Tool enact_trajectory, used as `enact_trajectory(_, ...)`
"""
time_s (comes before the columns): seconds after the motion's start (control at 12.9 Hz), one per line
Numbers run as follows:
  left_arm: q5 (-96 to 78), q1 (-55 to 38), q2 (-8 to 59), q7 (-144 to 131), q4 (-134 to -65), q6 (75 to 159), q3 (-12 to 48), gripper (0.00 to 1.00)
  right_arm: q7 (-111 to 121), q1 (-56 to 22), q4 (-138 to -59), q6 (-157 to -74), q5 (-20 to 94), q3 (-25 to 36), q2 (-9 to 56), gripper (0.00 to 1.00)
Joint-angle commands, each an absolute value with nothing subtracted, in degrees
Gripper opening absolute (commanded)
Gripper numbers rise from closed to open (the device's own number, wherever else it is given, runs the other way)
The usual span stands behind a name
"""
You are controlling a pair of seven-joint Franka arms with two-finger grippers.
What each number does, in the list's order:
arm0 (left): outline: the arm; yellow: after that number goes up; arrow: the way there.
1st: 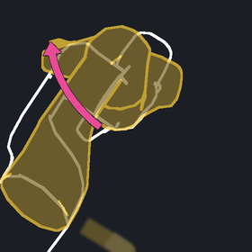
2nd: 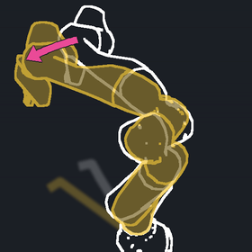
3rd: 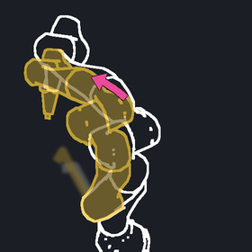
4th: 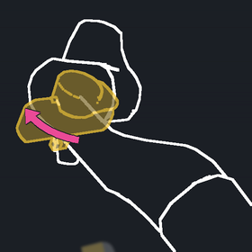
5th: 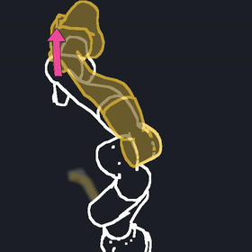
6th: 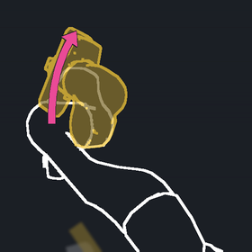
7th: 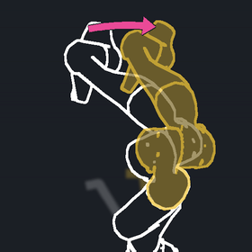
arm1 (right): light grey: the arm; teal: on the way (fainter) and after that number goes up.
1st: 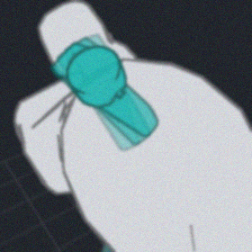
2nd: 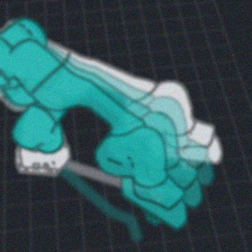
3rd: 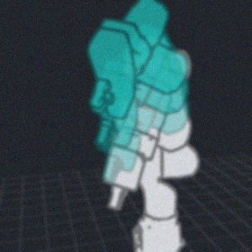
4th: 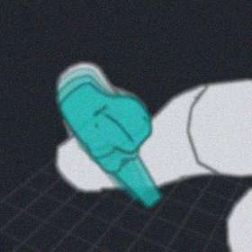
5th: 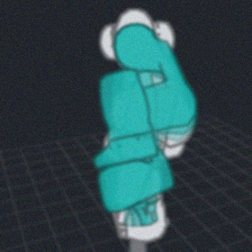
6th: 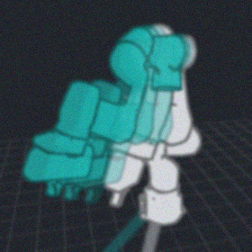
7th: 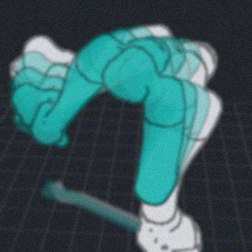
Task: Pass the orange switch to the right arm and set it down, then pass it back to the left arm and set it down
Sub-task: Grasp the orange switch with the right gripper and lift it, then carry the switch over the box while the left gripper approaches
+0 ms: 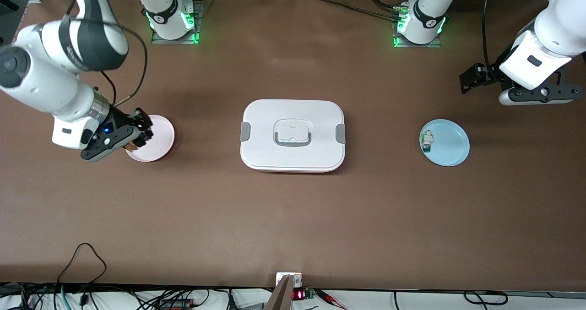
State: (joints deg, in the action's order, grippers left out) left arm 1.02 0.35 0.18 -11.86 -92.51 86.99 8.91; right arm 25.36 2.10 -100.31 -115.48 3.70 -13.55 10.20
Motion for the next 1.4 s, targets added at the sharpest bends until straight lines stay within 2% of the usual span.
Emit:
enact_trajectory(0.0, 0.5, 0.4, -0.4, -11.3, -92.6, 86.4, 8.9, 1.00, 29.3, 2.9, -95.3, -114.0, 6.6, -17.5, 10.0, 0.28)
enact_trajectory(0.31, 0.2, 0.4, -0.4, -11.8, -92.6, 86.4, 9.0, 1.00, 35.2, 0.1, -94.3, -116.5, 11.9, -19.6, 9.8, 0.28)
enact_trajectory(0.47, -10.0, 0.5, 0.0, -11.8, -92.6, 86.4, 8.4, 1.00, 40.6, -1.2, -94.4, -119.7, 13.0, -19.7, 10.1, 0.27)
enact_trajectory(0.78, -27.0, 0.8, 2.2, -12.3, -92.7, 86.3, 8.8, 1.00, 56.0, -2.9, -94.6, -123.3, 30.5, -19.7, 11.9, 0.26)
enact_trajectory(1.09, -52.0, 1.7, 9.2, -13.9, -93.0, 85.2, 8.7, 1.00, 76.0, -3.3, -94.4, -124.2, 50.8, -19.6, 13.9, 0.26)
enact_trajectory(1.32, -64.6, 2.2, 13.3, -13.1, -93.9, 87.3, 8.7, 1.00, 91.3, -3.3, -94.5, -124.0, 64.5, -19.6, 16.2, 0.26)
